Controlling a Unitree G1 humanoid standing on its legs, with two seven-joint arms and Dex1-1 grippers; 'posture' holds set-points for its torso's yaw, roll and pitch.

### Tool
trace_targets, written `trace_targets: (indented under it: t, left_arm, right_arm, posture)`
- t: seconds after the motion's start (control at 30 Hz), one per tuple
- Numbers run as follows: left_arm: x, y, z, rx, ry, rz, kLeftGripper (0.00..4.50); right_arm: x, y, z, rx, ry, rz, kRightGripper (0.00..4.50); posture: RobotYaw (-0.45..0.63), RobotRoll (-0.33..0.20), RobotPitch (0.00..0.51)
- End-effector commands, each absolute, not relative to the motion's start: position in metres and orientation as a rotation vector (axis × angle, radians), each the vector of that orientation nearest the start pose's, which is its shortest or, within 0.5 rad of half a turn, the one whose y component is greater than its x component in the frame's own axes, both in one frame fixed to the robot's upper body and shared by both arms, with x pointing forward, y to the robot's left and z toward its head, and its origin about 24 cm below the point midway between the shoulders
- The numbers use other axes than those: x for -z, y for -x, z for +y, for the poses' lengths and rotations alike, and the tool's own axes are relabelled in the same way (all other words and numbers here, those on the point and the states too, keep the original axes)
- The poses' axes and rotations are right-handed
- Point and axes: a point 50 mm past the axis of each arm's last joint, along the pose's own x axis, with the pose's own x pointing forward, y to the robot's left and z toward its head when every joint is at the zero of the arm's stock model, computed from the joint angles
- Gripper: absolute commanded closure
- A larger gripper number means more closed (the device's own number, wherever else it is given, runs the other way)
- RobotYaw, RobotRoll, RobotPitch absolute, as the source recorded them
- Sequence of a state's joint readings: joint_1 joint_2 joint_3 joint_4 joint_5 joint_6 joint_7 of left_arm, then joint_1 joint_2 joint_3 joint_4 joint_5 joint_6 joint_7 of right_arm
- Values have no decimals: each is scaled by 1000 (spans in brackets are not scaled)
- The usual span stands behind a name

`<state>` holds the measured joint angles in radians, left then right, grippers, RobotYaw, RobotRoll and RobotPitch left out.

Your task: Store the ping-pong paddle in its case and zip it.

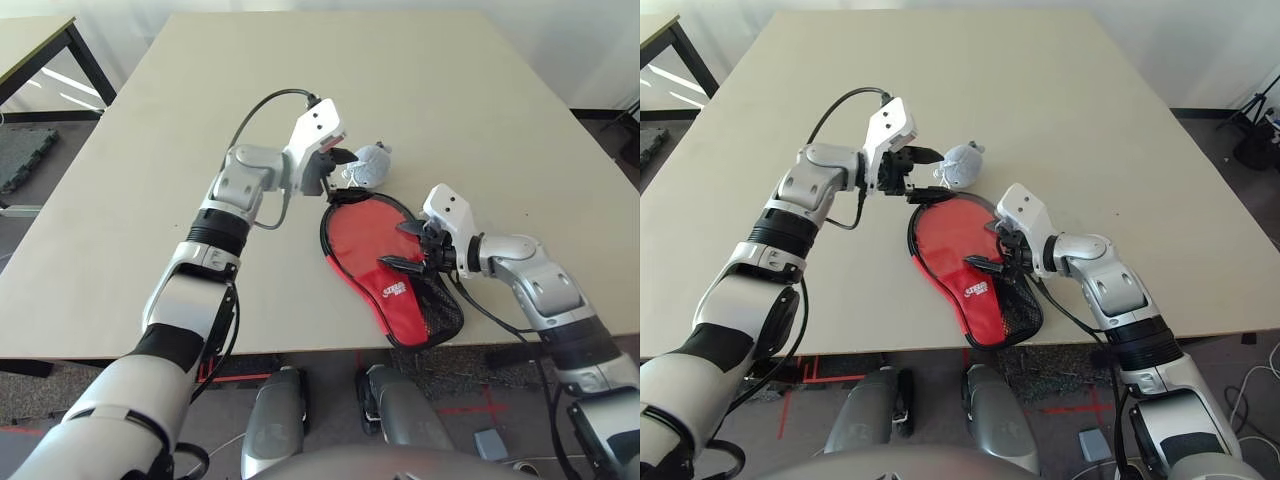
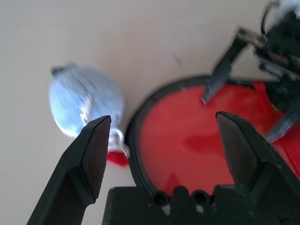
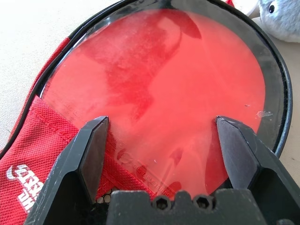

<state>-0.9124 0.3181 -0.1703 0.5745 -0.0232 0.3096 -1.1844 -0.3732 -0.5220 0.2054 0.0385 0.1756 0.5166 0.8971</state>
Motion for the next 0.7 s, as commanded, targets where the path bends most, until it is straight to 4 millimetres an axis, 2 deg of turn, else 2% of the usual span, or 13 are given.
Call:
trace_targets:
  t: [0.03,0.23,0.37,0.57,0.7]
  left_arm:
    - [-151,-356,105,1288,-383,264,20]
    - [-141,-347,110,1302,-369,310,20]
    - [-130,-338,104,1332,-345,340,20]
    - [-101,-330,100,1345,-352,430,20]
    - [-93,-329,99,1337,-355,452,20]
  right_arm:
    - [-46,-276,-162,-1010,262,604,0]
    - [-46,-275,-164,-1003,263,605,0]
    - [-45,-274,-165,-1000,261,609,0]
    - [-46,-274,-166,-996,257,609,0]
    - [-46,-274,-167,-994,256,611,0]
  posture:
    - [87,0,124]
    - [81,0,126]
    - [81,0,126]
    - [77,0,130]
    - [76,0,131]
